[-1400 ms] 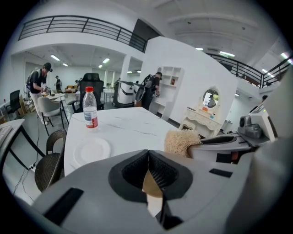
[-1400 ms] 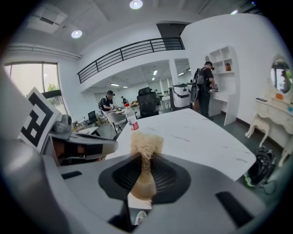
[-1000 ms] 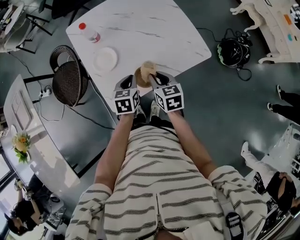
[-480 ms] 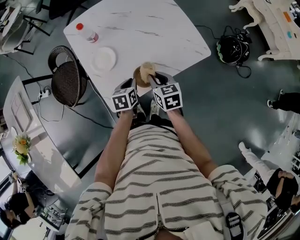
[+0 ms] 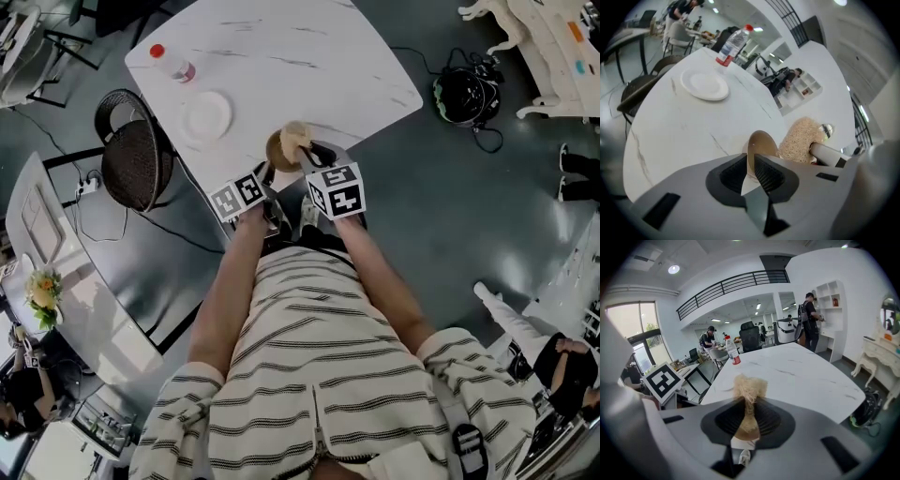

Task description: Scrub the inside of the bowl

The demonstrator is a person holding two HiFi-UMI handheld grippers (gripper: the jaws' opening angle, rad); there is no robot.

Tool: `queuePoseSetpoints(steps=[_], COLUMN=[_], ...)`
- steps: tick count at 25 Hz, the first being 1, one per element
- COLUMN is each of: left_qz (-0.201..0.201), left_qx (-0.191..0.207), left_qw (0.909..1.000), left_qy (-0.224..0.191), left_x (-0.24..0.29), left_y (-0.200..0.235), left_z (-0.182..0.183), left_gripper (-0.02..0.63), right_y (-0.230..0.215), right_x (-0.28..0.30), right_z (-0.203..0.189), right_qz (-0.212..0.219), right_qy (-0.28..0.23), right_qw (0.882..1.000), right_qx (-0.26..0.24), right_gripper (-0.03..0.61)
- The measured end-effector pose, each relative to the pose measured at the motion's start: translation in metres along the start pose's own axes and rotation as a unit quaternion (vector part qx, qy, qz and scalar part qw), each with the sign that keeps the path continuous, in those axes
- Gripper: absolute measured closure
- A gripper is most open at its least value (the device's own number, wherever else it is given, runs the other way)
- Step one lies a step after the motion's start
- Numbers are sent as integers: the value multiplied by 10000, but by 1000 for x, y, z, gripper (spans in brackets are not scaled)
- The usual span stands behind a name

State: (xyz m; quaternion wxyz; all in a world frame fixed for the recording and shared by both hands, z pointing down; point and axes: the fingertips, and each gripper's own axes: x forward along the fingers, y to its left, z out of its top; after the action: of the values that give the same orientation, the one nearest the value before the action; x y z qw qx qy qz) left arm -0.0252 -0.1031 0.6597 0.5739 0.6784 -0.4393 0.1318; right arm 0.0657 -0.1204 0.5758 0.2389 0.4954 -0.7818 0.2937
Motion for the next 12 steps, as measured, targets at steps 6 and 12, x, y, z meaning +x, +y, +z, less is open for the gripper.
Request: queuePoseSetpoints(steps=[6, 12], left_qz=[-395, -515], left_qx=[-1102, -1466], left_qw=[9931, 9878], left_qy=[-12, 49], left_x=[2, 5], left_y=[4, 2], left_z=[-8, -14], left_gripper=[569, 569], right_y=[0, 0], right_x=[0, -1], right_z=[0, -1], right_qz=[2, 7], right_qy=[27, 21], right_qw=[10000, 10000], right_qx=[36, 19], right_gripper=[508, 508])
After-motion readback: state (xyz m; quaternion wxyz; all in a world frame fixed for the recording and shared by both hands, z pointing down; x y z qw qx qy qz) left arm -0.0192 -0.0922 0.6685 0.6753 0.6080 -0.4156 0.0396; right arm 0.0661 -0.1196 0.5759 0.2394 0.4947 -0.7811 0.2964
